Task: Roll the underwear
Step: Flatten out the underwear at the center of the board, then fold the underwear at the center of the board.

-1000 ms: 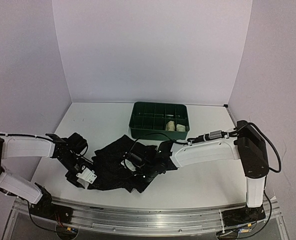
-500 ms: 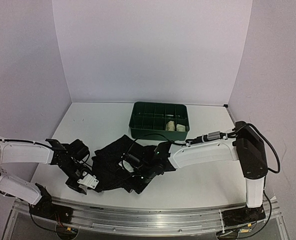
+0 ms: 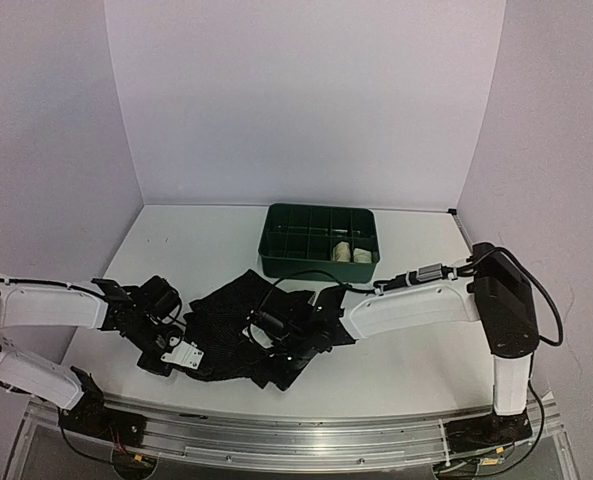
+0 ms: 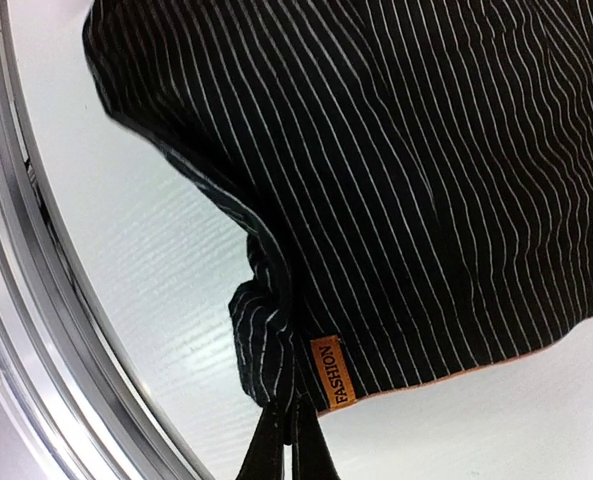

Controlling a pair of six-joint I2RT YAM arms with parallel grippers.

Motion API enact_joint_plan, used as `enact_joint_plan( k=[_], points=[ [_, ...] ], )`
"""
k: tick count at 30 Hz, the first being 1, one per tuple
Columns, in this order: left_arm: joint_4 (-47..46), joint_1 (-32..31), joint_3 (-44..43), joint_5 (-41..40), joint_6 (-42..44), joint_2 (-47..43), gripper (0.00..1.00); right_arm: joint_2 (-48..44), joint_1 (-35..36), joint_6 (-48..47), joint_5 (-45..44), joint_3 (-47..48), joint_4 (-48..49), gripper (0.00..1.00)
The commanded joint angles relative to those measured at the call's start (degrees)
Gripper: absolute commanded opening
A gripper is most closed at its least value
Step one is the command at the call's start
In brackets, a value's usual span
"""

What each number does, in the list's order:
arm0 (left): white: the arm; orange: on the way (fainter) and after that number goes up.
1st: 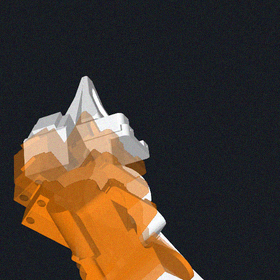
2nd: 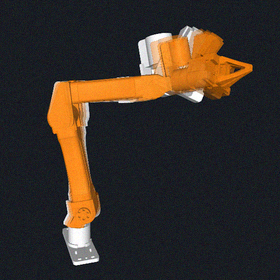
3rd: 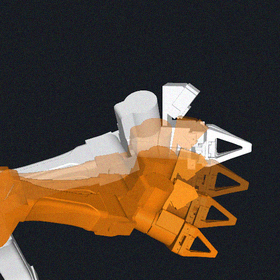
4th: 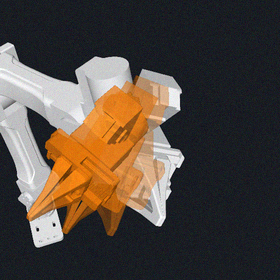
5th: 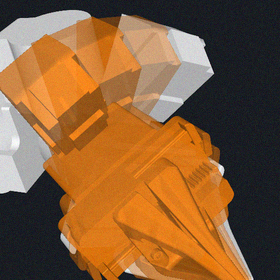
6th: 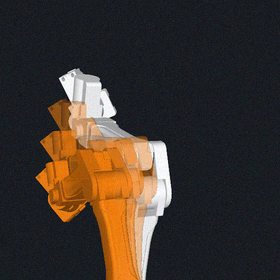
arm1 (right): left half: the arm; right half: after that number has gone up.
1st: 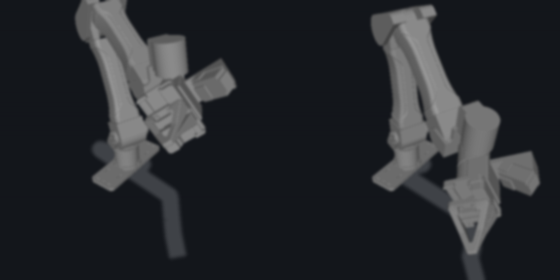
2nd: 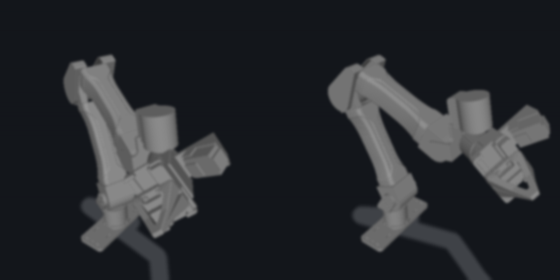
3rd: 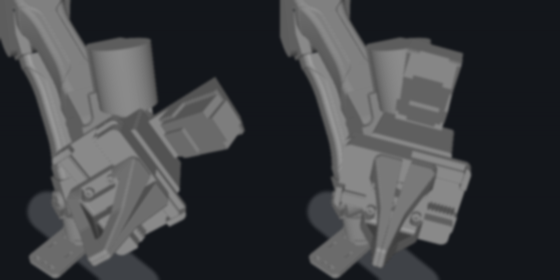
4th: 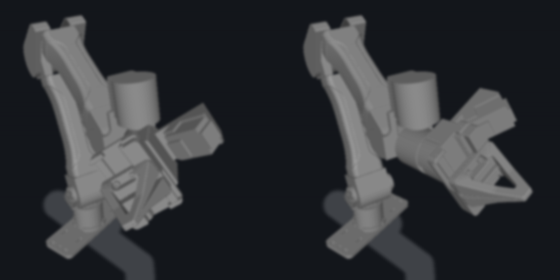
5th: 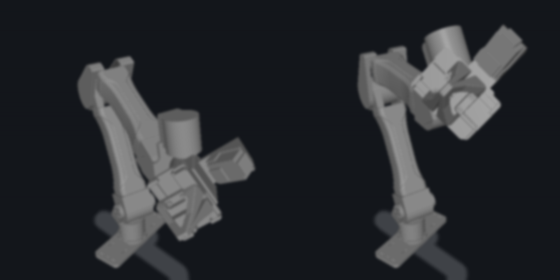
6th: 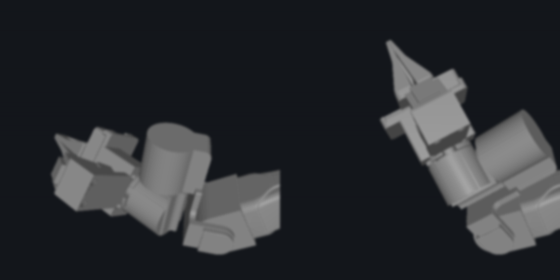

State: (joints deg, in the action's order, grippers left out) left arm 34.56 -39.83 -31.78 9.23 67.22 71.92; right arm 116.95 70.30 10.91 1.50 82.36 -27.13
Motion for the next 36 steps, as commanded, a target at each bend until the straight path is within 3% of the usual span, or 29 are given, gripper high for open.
enact_joint_plan(
  k=[1, 15, 19, 22, 29, 36],
  points=[
    [-0.5, 1.35, -4.14, 1.55, -3.33, -9.78, 0.0, -5.12, 0.99, -2.14, 1.34, -0.76, -1.26, 0.0],
    [37.72, 1.34, -13.02, 8.95, -3.89, -14.13, 0.0, -6.79, 10.82, -3.83, 10.37, 4.92, -13.04, 0.0],
    [43.15, 1.34, -16.99, 10.89, -4.71, -13.58, 0.0, -7.88, 10.88, -1.93, 13.87, 5.71, -13.72, 0.0],
    [41.15, 1.33, -20.59, 10.18, -7.06, -10.96, 0.0, -7.78, 8.02, 0.38, 17.48, 6.39, -13.62, 0.0],
    [25.33, 1.63, -30.29, 5.84, -16.81, 0.76, 0.0, -7.78, -2.93, 4.24, 21.02, 5.93, -13.56, 0.0],
    [14.9, 2.51, -34.21, 0.25, -20.73, 12.02, 0.0, -7.58, -11.89, 6.28, 19.93, 3.87, -13.86, 0.0]
  ],
)
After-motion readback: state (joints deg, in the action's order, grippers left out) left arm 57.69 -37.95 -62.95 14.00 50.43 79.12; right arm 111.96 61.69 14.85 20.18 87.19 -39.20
